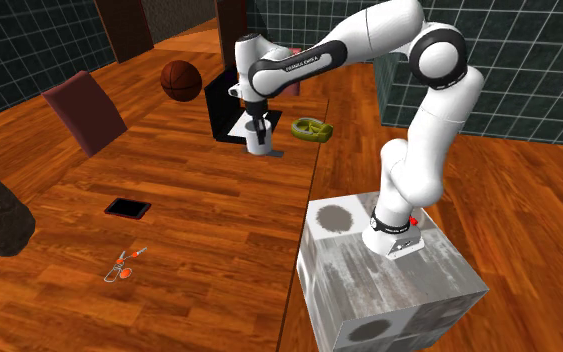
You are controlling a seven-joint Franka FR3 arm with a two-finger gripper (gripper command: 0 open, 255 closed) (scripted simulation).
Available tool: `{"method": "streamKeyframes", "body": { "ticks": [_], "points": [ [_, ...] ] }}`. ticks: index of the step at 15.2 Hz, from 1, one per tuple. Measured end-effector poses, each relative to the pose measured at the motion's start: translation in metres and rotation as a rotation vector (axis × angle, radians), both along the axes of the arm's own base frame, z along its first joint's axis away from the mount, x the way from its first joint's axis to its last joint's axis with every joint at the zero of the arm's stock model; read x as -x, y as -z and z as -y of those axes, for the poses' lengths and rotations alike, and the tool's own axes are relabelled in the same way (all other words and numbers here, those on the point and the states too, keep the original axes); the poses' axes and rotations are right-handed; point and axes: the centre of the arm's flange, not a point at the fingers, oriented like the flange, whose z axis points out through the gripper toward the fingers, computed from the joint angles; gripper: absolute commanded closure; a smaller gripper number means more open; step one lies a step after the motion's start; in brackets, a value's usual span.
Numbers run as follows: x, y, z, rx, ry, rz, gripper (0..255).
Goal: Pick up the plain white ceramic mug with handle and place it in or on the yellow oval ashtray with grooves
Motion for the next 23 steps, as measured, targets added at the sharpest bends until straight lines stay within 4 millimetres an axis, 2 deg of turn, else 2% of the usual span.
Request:
{"method": "streamKeyframes", "body": {
  "ticks": [11, 16, 17, 23],
  "points": [
    [0.100, -0.006, 0.098, 0.000, 0.000, 0.000, 255],
    [0.154, -0.012, 0.146, -0.001, 0.001, 0.000, 255],
    [0.166, -0.008, 0.154, -0.001, 0.001, 0.000, 255],
    [0.223, -0.013, 0.209, 0.000, 0.001, 0.000, 255]
  ]
}}
